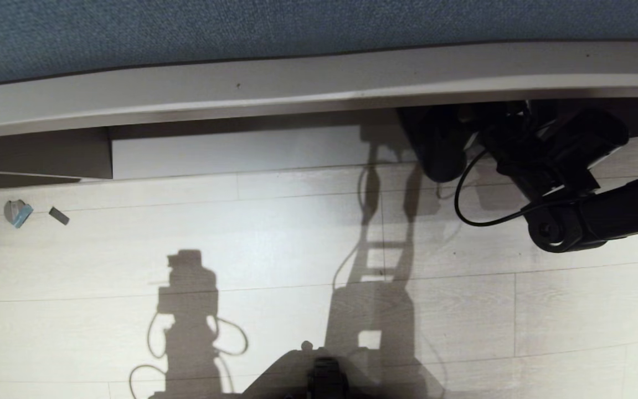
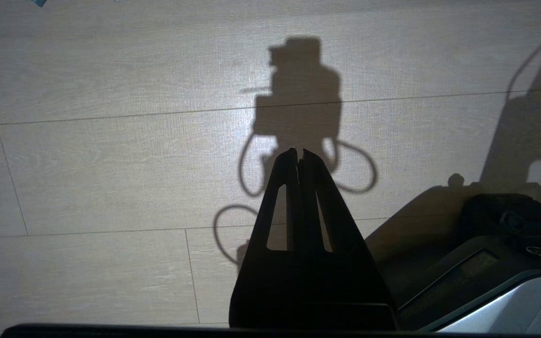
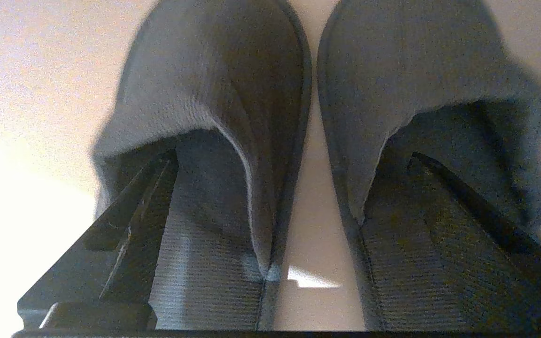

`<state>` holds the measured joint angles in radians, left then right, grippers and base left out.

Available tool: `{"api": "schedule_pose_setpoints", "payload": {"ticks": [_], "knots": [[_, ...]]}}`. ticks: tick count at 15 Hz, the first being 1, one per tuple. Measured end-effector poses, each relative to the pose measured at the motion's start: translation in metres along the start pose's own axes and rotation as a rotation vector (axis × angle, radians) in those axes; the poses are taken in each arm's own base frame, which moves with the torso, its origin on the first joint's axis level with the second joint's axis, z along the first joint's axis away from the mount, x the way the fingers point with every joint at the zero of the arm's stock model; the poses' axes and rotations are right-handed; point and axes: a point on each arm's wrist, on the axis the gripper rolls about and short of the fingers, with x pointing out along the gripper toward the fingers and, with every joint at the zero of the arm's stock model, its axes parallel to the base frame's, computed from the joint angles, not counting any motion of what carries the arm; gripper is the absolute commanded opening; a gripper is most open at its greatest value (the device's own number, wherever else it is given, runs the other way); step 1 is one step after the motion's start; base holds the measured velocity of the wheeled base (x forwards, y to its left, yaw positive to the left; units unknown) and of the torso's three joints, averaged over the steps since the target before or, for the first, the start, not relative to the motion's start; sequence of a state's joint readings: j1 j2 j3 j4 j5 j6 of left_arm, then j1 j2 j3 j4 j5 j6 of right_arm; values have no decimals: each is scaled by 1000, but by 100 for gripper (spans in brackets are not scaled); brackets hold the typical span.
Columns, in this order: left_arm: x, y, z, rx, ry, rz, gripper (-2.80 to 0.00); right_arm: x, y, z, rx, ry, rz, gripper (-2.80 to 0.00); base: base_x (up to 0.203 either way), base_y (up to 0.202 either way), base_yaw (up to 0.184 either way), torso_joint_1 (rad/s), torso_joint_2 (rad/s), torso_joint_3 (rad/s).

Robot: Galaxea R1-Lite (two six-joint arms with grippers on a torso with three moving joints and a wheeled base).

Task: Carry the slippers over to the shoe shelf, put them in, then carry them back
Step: Pick up the slippers in the shoe cabinet

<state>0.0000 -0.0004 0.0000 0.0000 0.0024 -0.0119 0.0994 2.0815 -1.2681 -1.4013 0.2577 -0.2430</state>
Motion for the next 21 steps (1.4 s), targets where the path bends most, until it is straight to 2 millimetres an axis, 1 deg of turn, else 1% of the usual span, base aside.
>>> {"api": "schedule_pose_setpoints", "payload": {"ticks": [11, 12, 14, 17, 19, 21], "knots": [[0, 0, 0, 0, 0, 0, -280, 46, -7, -14, 16, -124, -26, 0, 0, 0, 0, 0, 0, 0], [0, 0, 0, 0, 0, 0, -280, 49, -8, -16, 22, -132, -29, -280, 0, 0, 0, 0, 0, 0], [0, 0, 0, 0, 0, 0, -280, 52, -7, -23, 32, -129, -30, -280, 0, 0, 0, 0, 0, 0], [0, 0, 0, -1, 0, 0, -280, 55, -7, -24, 35, -130, -43, -280, 0, 0, 0, 0, 0, 0], [0, 0, 0, -1, 0, 0, -280, 57, -7, -22, 39, -132, -43, -280, 0, 0, 0, 0, 0, 0], [0, 0, 0, -1, 0, 0, -280, 58, -6, -14, 46, -135, -39, -280, 0, 0, 0, 0, 0, 0]]}}
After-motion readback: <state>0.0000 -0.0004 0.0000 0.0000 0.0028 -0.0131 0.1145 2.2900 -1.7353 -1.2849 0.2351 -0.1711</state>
